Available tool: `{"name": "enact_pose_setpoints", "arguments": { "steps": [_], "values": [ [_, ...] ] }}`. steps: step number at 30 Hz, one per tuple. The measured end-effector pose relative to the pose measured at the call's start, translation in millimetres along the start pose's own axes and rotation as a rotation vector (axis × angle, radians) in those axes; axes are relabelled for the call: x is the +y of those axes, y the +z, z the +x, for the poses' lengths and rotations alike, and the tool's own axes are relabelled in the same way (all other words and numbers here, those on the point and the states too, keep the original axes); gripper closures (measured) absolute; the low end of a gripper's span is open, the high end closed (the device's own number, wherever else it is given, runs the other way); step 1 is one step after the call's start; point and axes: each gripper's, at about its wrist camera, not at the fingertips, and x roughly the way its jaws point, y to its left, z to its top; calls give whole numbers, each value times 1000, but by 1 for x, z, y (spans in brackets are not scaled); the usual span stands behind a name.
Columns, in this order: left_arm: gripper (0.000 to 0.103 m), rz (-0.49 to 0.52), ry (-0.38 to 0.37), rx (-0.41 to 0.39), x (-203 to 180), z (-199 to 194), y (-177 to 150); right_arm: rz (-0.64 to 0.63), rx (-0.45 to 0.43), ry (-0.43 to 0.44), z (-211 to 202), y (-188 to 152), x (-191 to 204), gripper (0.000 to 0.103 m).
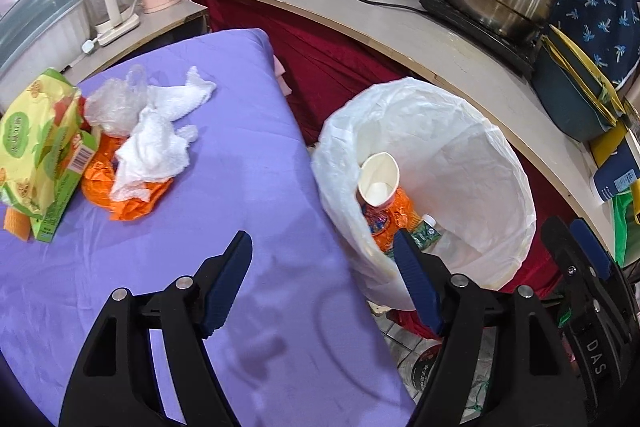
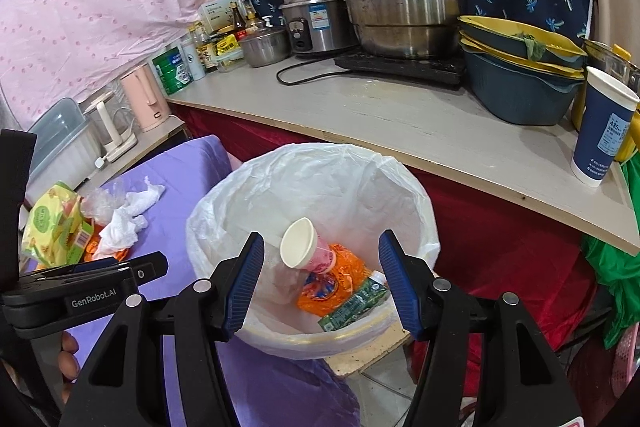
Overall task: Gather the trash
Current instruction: 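Move both open tools back toward the table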
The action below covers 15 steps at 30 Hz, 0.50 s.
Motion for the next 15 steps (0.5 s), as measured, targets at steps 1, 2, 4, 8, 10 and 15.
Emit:
{"name": "enact_pose_setpoints", "arguments": {
  "steps": [1, 2, 4, 8, 10, 15],
  "values": [
    [34, -3, 5, -4, 3, -2, -1, -6, -1, 5, -1, 0, 4, 45],
    [34, -9, 13, -9, 8, -5, -1, -11, -2, 10, -2, 0, 8, 45],
    [34, -23, 23, -16, 17, -9, -2, -22, -2, 20, -4, 0, 16, 45],
    [34, -61, 44, -35, 40, -20, -5, -48, 1, 41, -5, -1, 34, 45],
    [34, -76, 59, -45, 50, -24, -6, -63, 2, 53, -6, -2, 44, 45],
    [34, -124, 96, -60, 82, -36, -12, -99, 7, 85, -8, -6, 71, 45]
  ]
}}
